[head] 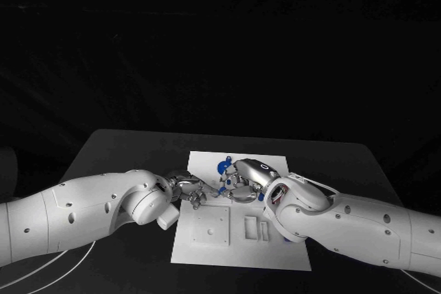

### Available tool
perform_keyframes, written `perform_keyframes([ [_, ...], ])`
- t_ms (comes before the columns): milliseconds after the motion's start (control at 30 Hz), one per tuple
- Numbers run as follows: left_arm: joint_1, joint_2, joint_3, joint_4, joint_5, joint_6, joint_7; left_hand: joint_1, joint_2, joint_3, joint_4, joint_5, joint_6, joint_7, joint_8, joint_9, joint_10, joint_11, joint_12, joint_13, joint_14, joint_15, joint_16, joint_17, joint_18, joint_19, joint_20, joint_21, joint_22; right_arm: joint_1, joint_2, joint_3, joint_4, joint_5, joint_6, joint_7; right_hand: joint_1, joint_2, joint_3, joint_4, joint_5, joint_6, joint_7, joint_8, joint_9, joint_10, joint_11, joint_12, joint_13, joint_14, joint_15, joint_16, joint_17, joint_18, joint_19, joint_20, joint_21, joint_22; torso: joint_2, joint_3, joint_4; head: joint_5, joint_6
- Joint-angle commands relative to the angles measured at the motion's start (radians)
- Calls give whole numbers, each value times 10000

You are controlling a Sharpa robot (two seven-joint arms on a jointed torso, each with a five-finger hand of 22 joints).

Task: Assemble the parts on the task board

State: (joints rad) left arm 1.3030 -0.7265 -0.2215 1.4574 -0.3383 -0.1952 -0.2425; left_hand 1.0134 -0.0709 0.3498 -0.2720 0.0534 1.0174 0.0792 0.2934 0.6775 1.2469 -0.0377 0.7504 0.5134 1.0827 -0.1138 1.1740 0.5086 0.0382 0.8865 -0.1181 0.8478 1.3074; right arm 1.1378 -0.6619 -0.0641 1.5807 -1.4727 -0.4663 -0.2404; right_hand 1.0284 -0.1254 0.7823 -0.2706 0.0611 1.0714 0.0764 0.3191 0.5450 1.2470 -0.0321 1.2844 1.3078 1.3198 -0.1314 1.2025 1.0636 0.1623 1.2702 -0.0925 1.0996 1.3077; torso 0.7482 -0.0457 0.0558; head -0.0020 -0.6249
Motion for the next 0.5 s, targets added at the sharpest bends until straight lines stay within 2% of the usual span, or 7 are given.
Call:
perform_keyframes([
  [33,11,4,14,22,-31,162,127,56,34,-15,-63,-44,-81,-7,55,-14,-10,63,-32,12,38,26,-34,16,-89,67,-863,-50,111,-9,4,-2,-55,-117,31,127,101,-14,81,-6,-47,81,9,51,12,70,-8,16,108,-7,-74,42,-2,995,39,-50,45,135,-4,-1,-2,-3,1],
  [233,11,-116,14,-65,-32,109,146,104,94,14,-99,-40,-101,-4,55,-23,-11,66,-35,16,39,27,-37,19,-90,75,-863,-56,117,-8,-25,-2,-212,-167,58,359,105,-14,84,-7,-48,82,9,51,14,69,-8,15,108,-7,-74,43,-2,995,39,-51,45,135,-5,1,0,-15,2],
  [500,11,-277,17,-211,-32,-6,347,166,173,53,-124,-33,-141,6,44,-43,-11,74,-40,21,43,27,-44,21,-93,84,-861,-66,123,-7,-18,-2,-470,-245,355,888,104,-17,84,-6,-54,82,9,51,15,66,-8,12,107,-6,-74,43,-1,995,40,-53,45,135,-2,4,2,-4,18],
])
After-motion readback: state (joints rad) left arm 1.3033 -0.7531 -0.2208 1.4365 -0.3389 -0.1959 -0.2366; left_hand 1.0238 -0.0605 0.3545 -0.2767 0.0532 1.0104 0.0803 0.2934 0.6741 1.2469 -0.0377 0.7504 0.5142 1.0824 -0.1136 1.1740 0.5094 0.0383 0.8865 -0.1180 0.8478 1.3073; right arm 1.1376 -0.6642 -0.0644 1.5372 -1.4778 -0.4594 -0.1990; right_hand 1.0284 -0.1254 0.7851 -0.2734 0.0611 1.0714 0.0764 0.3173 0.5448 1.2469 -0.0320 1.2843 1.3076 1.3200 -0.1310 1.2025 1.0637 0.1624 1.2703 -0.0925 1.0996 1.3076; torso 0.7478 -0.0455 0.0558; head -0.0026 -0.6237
